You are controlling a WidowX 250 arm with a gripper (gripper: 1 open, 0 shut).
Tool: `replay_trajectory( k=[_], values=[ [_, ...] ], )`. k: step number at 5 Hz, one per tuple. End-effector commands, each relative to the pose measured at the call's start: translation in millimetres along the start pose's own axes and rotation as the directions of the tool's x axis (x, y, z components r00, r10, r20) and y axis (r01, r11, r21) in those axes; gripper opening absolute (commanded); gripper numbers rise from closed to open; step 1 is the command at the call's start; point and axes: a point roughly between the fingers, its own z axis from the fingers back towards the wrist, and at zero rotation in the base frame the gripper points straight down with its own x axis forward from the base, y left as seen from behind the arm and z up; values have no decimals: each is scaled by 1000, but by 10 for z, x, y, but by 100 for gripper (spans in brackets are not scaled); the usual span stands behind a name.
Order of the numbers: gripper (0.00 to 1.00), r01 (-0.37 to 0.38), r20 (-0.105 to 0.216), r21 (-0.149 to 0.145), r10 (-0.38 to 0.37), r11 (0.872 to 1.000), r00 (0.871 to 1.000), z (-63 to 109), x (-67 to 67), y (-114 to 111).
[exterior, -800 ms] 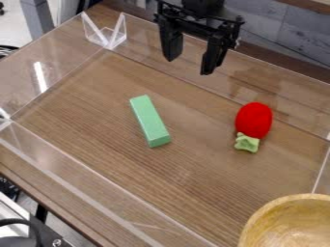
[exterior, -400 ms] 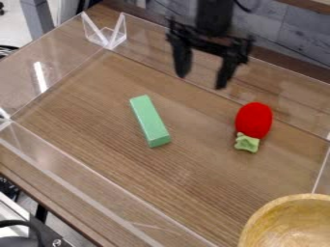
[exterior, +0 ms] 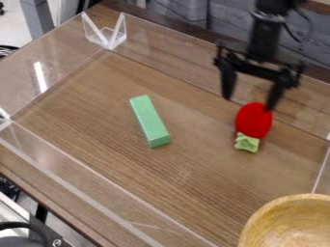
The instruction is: Move the red fruit to the left
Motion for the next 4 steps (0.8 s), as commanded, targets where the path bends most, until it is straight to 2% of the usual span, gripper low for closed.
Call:
replay_trajectory(
  k=[1, 3, 4],
  values=[
    [100, -28, 71, -17, 30, 999, 997, 101, 142, -119],
    [100, 52, 73, 20, -54, 998, 996, -42, 122, 36],
    [100, 32, 89, 16, -33, 999, 995, 8, 116, 28]
  ],
)
